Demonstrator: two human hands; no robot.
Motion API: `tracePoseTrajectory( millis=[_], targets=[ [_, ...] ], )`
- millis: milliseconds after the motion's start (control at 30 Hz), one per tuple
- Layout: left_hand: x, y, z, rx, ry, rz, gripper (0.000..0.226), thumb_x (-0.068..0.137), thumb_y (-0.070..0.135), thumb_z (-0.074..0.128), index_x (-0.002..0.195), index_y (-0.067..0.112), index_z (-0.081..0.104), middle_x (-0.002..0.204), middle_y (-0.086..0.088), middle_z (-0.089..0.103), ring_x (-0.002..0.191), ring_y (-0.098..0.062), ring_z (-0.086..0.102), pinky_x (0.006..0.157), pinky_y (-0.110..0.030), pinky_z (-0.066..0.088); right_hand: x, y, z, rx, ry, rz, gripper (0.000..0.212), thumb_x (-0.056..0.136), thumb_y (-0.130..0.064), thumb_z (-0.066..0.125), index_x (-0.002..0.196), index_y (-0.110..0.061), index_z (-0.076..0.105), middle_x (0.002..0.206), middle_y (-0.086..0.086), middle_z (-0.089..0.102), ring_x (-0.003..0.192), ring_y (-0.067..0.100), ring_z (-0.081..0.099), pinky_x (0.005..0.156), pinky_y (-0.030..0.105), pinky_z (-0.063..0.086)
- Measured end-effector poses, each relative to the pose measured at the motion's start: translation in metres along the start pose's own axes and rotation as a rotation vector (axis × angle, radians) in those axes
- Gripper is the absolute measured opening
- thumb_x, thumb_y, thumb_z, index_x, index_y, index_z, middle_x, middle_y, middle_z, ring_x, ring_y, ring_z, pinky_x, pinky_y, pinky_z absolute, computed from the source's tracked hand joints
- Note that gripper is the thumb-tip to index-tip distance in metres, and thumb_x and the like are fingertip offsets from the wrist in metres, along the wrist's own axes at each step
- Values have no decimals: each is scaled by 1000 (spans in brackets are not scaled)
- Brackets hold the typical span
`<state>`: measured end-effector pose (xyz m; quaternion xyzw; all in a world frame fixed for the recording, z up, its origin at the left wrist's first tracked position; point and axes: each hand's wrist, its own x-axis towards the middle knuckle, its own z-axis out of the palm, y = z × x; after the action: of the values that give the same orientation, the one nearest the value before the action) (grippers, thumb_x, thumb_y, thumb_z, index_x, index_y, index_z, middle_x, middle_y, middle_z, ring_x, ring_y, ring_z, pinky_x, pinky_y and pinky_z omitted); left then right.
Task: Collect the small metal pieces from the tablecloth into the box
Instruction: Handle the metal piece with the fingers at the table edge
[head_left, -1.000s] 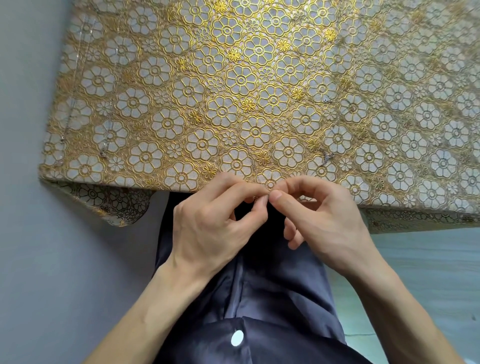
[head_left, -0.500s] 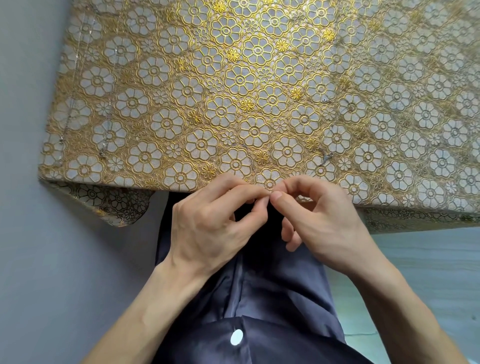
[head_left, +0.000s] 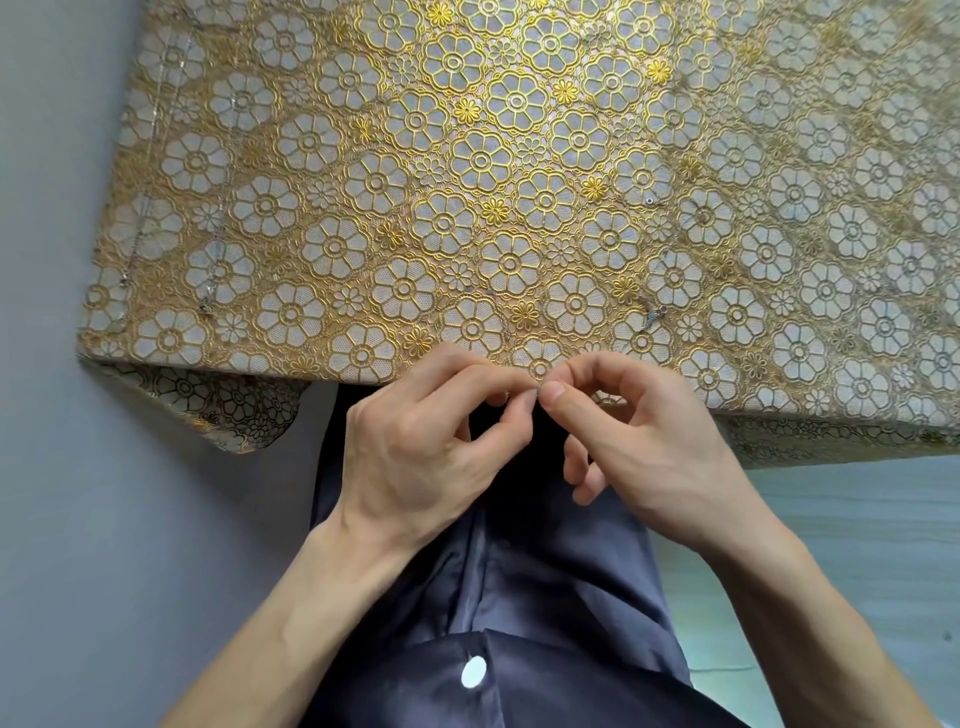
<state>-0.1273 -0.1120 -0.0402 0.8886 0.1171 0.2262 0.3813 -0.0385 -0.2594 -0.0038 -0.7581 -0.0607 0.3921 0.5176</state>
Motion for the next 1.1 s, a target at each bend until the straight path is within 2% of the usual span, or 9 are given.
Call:
tracePoseTrajectory(
  millis=[267, 367, 500, 667, 800, 900, 1100],
  targets=[
    [0, -2, 0, 58, 21, 53, 4, 89, 19, 77, 89, 17, 80, 82, 3, 71, 61, 0, 40, 49, -27, 50, 0, -2, 0, -11, -9, -11, 10, 94, -18, 67, 85, -15, 68, 54, -7, 55, 45, 12, 57, 43, 28, 50],
    [1, -2, -2, 123, 20, 133, 4, 90, 19, 76, 90, 18, 81, 83, 5, 72, 58, -6, 51, 51, -27, 52, 1, -2, 1, -20, 3, 1, 10, 94, -18, 67, 84, -16, 67, 53, -8, 54, 45, 11, 57, 43, 27, 49],
    [1, -2, -3, 186, 19, 214, 6, 91, 18, 75, 88, 17, 80, 83, 4, 73, 64, -14, 66, 53, -33, 55, 3, -1, 3, -20, -4, 12, 13, 94, -16, 65, 82, -16, 66, 53, -9, 53, 46, 11, 56, 44, 29, 50],
    [-2, -2, -1, 38, 28, 60, 3, 88, 18, 78, 89, 18, 81, 84, 6, 72, 58, 1, 41, 51, -23, 49, 1, -2, 3, 8, -20, 12, 12, 95, -17, 64, 83, -15, 65, 51, -7, 53, 45, 11, 55, 43, 29, 51],
    [-2, 3, 1, -84, 22, -70, 3, 85, 18, 80, 87, 18, 80, 84, 7, 69, 51, -6, 49, 50, -20, 44, 1, -5, 2, 85, -51, 43, 11, 97, -17, 63, 87, -11, 64, 52, 0, 53, 44, 15, 52, 41, 28, 51],
    [-1, 6, -1, -156, -3, -145, 4, 82, 13, 80, 86, 15, 79, 82, 7, 67, 59, 3, 52, 55, -6, 36, -1, -7, 3, 121, -70, 40, 12, 97, -16, 62, 86, -11, 62, 54, 3, 52, 43, 15, 50, 40, 27, 50],
    [-1, 8, -3, -179, -25, -178, 4, 81, 12, 79, 85, 14, 78, 81, 5, 66, 63, 7, 52, 56, -4, 35, 0, -2, 3, 78, -56, -13, 11, 97, -15, 62, 87, -11, 62, 50, -3, 51, 43, 12, 52, 41, 27, 50]
  ],
)
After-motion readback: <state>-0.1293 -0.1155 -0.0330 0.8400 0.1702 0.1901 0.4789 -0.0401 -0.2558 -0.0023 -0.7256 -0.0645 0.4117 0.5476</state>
